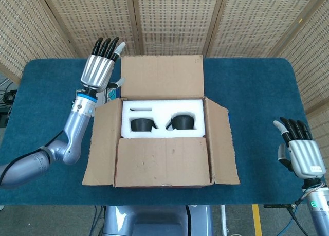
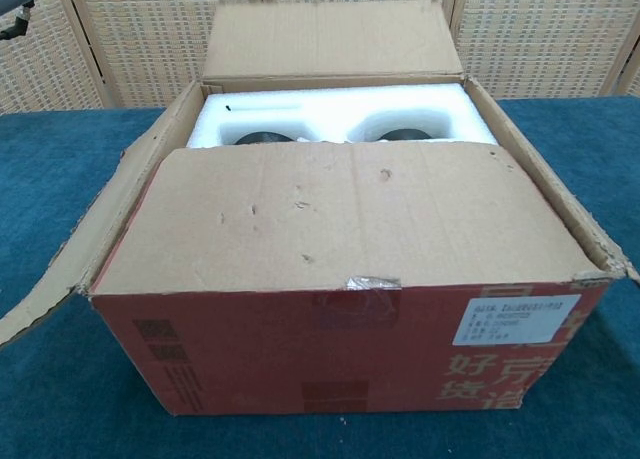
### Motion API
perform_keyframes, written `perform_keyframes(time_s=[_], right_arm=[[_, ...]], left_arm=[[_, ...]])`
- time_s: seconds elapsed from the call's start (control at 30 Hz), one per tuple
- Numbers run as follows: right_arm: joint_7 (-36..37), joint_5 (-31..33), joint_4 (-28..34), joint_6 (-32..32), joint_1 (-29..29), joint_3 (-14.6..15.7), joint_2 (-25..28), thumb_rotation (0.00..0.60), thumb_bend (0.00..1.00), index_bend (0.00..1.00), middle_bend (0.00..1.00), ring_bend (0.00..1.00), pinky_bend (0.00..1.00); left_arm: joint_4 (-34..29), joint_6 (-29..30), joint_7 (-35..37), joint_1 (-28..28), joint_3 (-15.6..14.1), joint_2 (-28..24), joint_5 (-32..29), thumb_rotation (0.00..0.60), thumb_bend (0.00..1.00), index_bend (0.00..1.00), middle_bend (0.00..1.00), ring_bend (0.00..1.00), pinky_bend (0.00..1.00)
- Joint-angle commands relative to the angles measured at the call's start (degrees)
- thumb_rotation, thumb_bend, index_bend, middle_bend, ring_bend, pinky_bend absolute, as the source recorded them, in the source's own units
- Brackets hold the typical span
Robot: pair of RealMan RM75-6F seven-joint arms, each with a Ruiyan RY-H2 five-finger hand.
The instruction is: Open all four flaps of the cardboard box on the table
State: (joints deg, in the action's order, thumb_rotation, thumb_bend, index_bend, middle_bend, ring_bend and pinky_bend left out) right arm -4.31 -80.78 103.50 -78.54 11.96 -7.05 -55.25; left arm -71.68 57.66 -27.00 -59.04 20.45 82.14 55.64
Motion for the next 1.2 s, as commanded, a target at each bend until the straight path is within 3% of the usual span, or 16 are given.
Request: perform_keyframes(time_s=[0.03, 0.27, 0.4, 0.43, 0.57, 0.6, 0.8, 1.2], right_arm=[[-0.16, -0.1, 0.17, -0.2, -0.14, 0.05, 0.03, 0.6, 0.78, 0.1, 0.07, 0.0, 0.0], [-0.29, -0.09, 0.49, -0.42, -0.38, 0.09, 0.24, 0.6, 0.78, 0.1, 0.07, 0.0, 0.0], [-0.31, -0.08, 0.52, -0.25, -0.33, 0.12, 0.12, 0.6, 0.78, 0.1, 0.07, 0.0, 0.0], [-0.28, -0.04, 0.45, -0.17, -0.28, 0.09, 0.05, 0.6, 0.78, 0.1, 0.07, 0.0, 0.0], [-0.34, -0.07, 0.4, -0.17, -0.27, 0.07, -0.05, 0.6, 0.78, 0.1, 0.07, 0.0, 0.0], [-0.33, -0.04, 0.37, -0.21, -0.29, 0.06, -0.08, 0.6, 0.78, 0.1, 0.07, 0.0, 0.0], [-0.05, 0.14, 0.33, -0.39, -0.53, 0.05, -0.1, 0.6, 0.78, 0.1, 0.07, 0.0, 0.0], [0.47, 0.21, 0.23, -0.66, -0.85, 0.06, -0.07, 0.6, 0.78, 0.1, 0.07, 0.0, 0.0]], left_arm=[[-3.4, -2.2, 2.25, 0.89, 0.22, -1.84, -1.48, 0.423, 0.26, 0.0, 0.0, 0.0, 0.0], [-13.32, -8.27, 6.67, 2.86, -0.27, -8.34, -4.2, 0.423, 0.26, 0.0, 0.0, 0.0, 0.0], [-17.68, -11.27, 9.24, 3.63, -0.63, -11.67, -5.46, 0.445, 0.32, 0.01, 0.0, 0.0, 0.0], [-18.57, -11.92, 9.84, 3.77, -0.73, -12.4, -5.68, 0.429, 0.33, 0.03, 0.0, 0.0, 0.0], [-21.68, -14.13, 12.69, 4.35, -0.95, -14.63, -6.22, 0.158, 0.38, 0.15, 0.0, 0.0, 0.0], [-22.38, -14.61, 13.43, 4.48, -1.01, -15.11, -6.24, 0.132, 0.38, 0.19, 0.0, 0.0, 0.0], [-25.95, -16.9, 16.98, 5.13, -2.17, -17.07, -4.94, 0.053, 0.38, 0.34, 0.0, 0.0, 0.0], [-31.97, -22.49, 21.97, 5.43, -4.14, -19.62, -0.74, 0.018, 0.33, 0.38, 0.0, 0.0, 0.0]])
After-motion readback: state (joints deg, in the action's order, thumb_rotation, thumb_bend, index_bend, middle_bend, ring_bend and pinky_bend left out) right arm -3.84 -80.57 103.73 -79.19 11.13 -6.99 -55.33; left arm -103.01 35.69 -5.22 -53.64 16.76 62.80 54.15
